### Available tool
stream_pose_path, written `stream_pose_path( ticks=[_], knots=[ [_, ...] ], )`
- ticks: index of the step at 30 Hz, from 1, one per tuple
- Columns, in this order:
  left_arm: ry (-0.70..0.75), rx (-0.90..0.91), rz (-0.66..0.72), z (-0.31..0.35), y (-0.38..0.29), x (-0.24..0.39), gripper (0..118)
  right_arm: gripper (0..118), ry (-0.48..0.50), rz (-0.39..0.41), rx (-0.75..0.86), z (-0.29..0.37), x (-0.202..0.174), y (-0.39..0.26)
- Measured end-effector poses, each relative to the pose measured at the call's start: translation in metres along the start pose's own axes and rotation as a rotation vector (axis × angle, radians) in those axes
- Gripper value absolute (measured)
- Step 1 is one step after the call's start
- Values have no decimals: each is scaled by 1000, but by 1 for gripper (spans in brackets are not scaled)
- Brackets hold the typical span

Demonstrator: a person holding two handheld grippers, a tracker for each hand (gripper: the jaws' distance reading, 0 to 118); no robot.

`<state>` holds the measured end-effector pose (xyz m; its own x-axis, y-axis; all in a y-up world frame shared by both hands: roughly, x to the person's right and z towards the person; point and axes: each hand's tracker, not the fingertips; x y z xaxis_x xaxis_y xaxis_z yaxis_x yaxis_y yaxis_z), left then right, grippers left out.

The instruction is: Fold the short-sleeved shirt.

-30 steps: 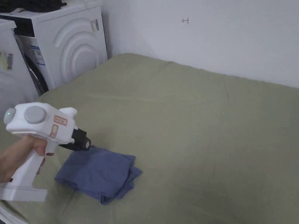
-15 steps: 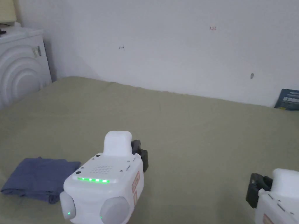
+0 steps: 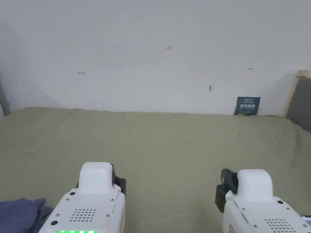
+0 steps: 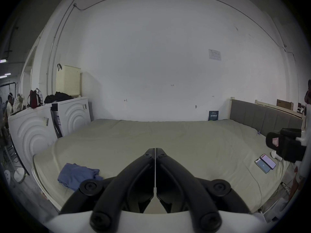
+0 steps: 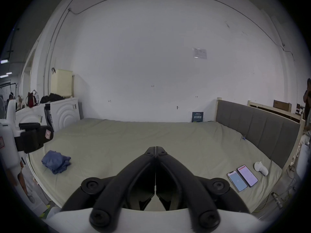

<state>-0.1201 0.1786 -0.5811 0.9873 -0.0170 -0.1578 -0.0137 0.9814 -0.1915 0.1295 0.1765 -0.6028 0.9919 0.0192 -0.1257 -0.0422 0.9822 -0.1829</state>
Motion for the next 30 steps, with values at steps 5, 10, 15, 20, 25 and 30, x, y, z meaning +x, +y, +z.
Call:
stream_pose_path(
  ticks=[5,10,15,20,25,30],
  knots=[
    [-24,18,15,8,7,4,0,0,-15,8,9,1,1,4],
    [-24,19,-2,7,10,6,2,2,-17,11,5,2,2,2],
    [-17,16,30,1,15,-4,30,25,-36,19,1,1,8,2],
    [-29,12,11,-5,13,-9,118,118,-64,-13,-33,-5,17,1],
    [-27,3,-32,-2,16,3,118,118,-52,7,-6,-1,14,6],
    [-33,-30,-46,-9,15,1,118,118,-55,22,-6,-3,14,3]
  ],
)
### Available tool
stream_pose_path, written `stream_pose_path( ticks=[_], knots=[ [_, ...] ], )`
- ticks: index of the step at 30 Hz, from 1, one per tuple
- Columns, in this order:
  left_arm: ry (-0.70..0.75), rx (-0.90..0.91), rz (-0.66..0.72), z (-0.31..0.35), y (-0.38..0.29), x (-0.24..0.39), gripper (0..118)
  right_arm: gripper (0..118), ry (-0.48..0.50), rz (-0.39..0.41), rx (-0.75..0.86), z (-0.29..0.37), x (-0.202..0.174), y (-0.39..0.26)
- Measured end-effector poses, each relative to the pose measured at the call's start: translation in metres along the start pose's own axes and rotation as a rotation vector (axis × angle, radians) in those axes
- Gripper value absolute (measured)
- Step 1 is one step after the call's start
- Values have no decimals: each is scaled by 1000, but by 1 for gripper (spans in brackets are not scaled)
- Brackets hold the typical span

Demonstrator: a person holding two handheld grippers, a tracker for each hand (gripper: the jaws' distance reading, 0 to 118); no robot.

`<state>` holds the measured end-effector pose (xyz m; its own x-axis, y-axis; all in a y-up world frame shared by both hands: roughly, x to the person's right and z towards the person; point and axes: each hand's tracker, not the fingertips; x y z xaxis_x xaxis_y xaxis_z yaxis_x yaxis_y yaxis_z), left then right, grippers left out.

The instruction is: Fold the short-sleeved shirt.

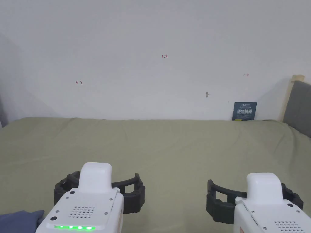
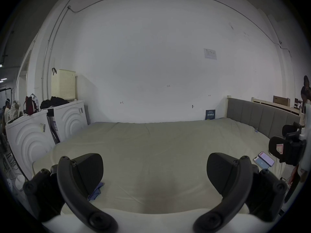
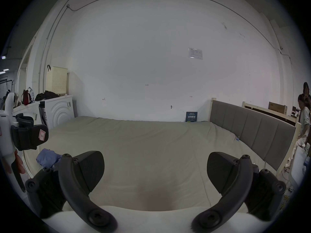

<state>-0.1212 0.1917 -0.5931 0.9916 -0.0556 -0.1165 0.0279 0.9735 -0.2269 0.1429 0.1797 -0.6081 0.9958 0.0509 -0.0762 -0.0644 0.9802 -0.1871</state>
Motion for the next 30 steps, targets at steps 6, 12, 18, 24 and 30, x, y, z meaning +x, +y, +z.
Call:
stream_pose_path(
  ticks=[6,12,18,24,30],
  knots=[
    [-3,-38,65,1,1,-5,118,118,2,-22,-6,-2,4,1],
    [10,-21,6,0,7,-8,118,118,9,-2,-10,-1,2,3],
    [-44,-35,54,10,11,-9,118,118,16,-11,-26,-4,3,3],
    [-48,-23,28,11,14,-11,118,118,10,-7,-25,-6,4,3],
    [-13,-25,19,7,12,-10,118,118,20,-28,-16,-4,4,6]
  ],
)
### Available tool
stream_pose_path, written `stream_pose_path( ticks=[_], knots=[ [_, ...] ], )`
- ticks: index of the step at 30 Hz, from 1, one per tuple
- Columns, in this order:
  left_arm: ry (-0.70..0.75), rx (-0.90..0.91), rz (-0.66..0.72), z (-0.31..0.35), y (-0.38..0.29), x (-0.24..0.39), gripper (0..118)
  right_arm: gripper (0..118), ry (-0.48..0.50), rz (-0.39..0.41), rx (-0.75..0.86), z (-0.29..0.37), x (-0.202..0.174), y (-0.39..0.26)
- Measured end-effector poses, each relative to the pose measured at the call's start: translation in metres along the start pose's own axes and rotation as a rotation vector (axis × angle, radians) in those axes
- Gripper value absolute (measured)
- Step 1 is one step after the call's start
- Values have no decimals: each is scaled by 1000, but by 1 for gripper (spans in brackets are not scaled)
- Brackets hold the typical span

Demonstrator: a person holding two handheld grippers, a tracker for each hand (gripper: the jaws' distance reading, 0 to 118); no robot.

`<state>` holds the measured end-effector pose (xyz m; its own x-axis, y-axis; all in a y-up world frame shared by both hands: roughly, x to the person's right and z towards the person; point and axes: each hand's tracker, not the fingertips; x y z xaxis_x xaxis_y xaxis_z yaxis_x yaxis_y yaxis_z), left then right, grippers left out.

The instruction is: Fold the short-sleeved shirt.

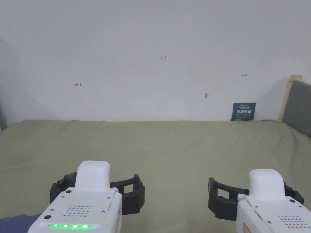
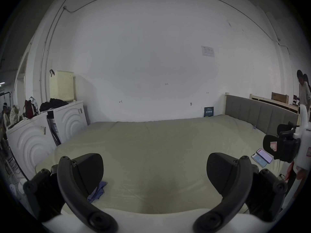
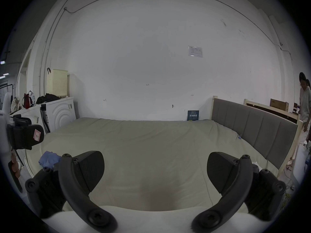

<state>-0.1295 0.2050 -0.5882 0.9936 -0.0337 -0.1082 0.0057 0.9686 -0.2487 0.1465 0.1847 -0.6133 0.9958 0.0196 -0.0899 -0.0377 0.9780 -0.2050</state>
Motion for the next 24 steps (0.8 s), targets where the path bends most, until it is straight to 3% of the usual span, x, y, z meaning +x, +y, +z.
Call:
stream_pose_path(
  ticks=[12,24],
  knots=[
    [83,-9,148,10,13,-6,118,118,3,6,-2,3,0,2],
    [45,-16,131,-1,-4,-18,118,118,-4,6,-6,2,0,3]
  ],
)
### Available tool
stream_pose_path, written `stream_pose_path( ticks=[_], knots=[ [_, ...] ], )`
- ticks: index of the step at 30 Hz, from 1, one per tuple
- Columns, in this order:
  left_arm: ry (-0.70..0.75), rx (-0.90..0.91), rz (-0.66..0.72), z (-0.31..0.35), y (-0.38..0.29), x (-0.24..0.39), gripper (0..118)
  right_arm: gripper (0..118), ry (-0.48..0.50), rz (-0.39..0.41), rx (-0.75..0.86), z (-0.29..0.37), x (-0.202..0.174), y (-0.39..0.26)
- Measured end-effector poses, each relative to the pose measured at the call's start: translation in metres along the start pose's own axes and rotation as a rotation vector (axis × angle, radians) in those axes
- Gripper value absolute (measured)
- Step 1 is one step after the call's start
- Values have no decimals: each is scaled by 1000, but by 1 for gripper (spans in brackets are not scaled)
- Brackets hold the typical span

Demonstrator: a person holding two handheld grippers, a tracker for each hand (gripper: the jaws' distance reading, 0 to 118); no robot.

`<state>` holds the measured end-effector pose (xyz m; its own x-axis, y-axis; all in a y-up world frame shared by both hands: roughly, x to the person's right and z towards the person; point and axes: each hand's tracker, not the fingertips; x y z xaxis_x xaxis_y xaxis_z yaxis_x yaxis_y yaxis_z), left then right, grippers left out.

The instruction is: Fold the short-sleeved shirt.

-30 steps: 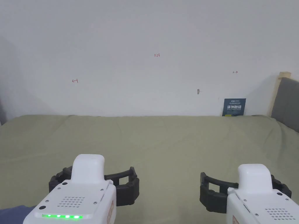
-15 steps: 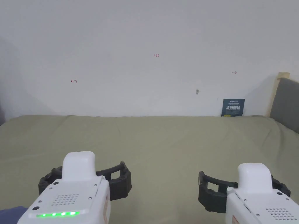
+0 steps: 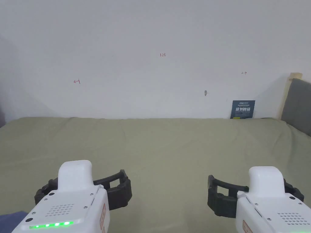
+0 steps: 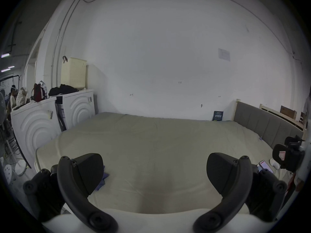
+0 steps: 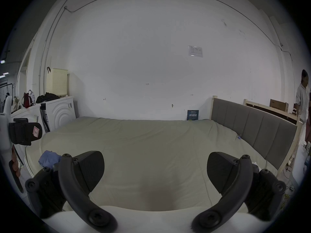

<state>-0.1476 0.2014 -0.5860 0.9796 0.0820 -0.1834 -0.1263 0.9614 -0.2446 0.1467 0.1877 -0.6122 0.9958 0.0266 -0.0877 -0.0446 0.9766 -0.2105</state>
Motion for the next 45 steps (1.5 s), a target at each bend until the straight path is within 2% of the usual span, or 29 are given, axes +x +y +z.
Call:
stream_pose_path(
  ticks=[10,19,45],
  knots=[
    [46,-5,-87,8,0,16,118,118,3,9,-18,-2,-4,-3],
    [25,-26,-77,6,0,15,118,118,9,34,-16,-1,-6,-1],
    [55,-59,-93,6,-7,13,118,118,11,31,-42,-1,-5,-6]
  ],
)
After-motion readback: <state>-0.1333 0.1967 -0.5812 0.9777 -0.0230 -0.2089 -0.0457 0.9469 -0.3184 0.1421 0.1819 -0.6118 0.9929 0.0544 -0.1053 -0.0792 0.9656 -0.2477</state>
